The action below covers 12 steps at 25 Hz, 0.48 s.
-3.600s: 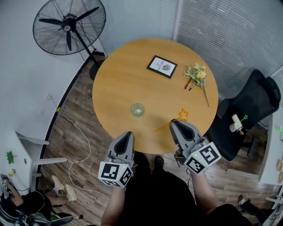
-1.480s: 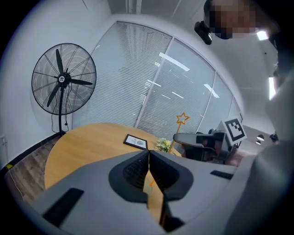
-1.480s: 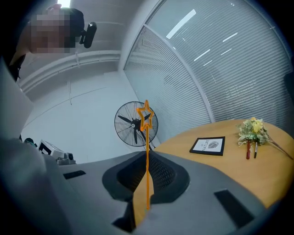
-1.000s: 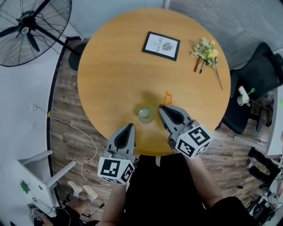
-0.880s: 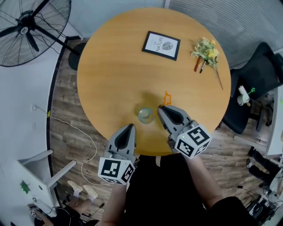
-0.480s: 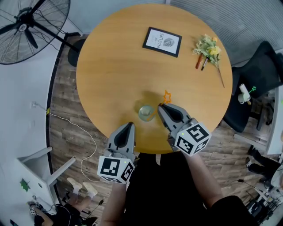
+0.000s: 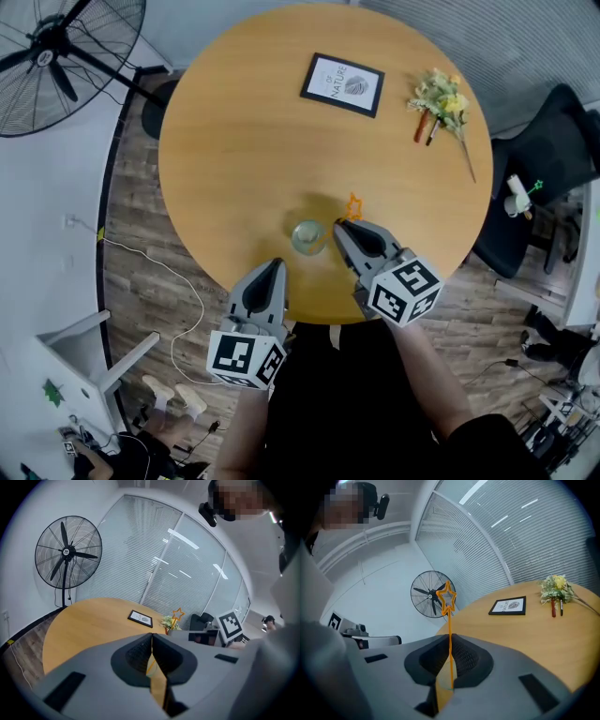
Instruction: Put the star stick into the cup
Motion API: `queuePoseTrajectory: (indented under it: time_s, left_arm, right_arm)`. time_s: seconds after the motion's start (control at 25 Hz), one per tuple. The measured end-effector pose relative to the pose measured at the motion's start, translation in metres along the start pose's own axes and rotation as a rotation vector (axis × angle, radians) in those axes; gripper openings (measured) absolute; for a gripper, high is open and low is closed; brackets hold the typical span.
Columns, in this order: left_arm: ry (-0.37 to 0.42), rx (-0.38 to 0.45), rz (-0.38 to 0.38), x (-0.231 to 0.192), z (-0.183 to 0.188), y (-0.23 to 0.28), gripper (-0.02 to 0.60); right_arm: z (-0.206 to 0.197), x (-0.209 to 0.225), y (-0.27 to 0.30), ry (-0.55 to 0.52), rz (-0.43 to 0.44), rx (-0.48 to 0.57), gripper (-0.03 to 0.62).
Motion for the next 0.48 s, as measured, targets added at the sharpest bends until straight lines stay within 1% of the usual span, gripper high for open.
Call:
queuePoseTrajectory:
  time_s: [0.48]
  left_arm:
    - [0.004,-0.005,-0.009,0.005,-0.003,0.003,0.000]
  right_arm:
    - [-0.016,0.006,0.009,0.027,-0.006,-0.040,0.026]
Point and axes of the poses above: the fingertips, and each gripper's own axes: y forward along the fingers, x to its right, z out of its top, the point moved 6 cm from there along -y, backward along the fingers, and after that the axes turned 15 degrees about -x, right-handed, at the moved point
